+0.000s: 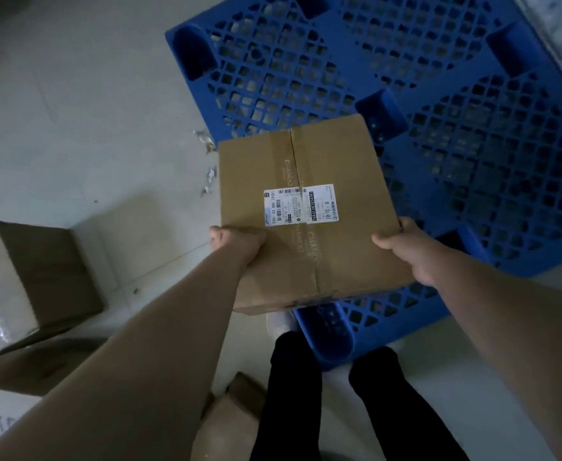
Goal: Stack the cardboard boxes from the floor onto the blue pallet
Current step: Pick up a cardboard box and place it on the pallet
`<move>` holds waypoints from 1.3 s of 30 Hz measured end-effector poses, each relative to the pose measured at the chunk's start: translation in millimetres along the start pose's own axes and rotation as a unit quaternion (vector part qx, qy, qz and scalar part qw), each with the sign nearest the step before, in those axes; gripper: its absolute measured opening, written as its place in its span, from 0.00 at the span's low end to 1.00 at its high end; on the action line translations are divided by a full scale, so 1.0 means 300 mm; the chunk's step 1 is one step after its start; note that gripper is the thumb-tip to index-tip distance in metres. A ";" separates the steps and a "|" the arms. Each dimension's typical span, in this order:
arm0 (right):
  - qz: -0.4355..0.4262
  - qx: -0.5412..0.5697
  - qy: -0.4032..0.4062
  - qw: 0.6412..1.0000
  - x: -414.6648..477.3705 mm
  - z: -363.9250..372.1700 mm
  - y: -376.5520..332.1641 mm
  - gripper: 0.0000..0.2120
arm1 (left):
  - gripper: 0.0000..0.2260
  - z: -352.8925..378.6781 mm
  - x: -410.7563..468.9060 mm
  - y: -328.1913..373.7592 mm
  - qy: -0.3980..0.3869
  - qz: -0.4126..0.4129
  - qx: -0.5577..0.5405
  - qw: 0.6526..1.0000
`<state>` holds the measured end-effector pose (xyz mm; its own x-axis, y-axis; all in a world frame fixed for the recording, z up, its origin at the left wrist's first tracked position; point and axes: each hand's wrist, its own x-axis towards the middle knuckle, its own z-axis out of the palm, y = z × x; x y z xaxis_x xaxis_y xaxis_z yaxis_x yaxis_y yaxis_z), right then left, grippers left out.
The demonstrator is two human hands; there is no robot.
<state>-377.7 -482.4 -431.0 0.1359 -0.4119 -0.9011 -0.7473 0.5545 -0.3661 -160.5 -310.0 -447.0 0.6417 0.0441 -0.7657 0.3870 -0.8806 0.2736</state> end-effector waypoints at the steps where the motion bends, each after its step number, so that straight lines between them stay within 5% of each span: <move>1: -0.003 0.014 0.008 1.000 0.036 0.019 0.000 0.30 | 0.37 0.005 0.046 0.022 -0.003 0.011 0.011 1.000; 16: 0.036 0.203 0.073 0.976 0.422 0.217 0.172 0.30 | 0.35 0.250 0.458 0.212 0.020 0.174 0.117 0.978; 22: 0.103 0.153 0.073 0.980 0.491 0.289 0.236 0.30 | 0.38 0.284 0.522 0.126 -0.026 0.183 0.148 0.972; 25: 0.113 0.113 0.062 0.985 0.497 0.275 0.225 0.32 | 0.36 0.288 0.485 0.067 0.025 0.192 0.146 0.970; 29: 0.066 0.111 0.085 0.988 0.491 0.226 0.154 0.40 | 0.40 0.328 0.407 -0.036 0.108 0.012 -0.011 0.994; 32: -0.005 0.130 0.111 0.985 0.510 0.166 0.095 0.49 | 0.42 0.381 0.378 -0.104 -0.001 -0.104 -0.111 0.988; 36: -0.021 0.107 0.092 0.990 0.532 0.138 0.066 0.47 | 0.25 0.457 0.335 -0.121 -0.095 -0.172 -0.152 0.969; 39: -0.044 0.063 0.079 0.994 0.525 0.164 0.065 0.48 | 0.25 0.439 0.352 -0.084 -0.047 -0.179 -0.188 0.965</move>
<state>-339.0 -501.0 -591.6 0.0856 -0.5665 -0.8196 -0.6485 0.5928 -0.4775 -189.8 -345.3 -611.5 0.3661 0.2551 -0.8949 0.7969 -0.5825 0.1600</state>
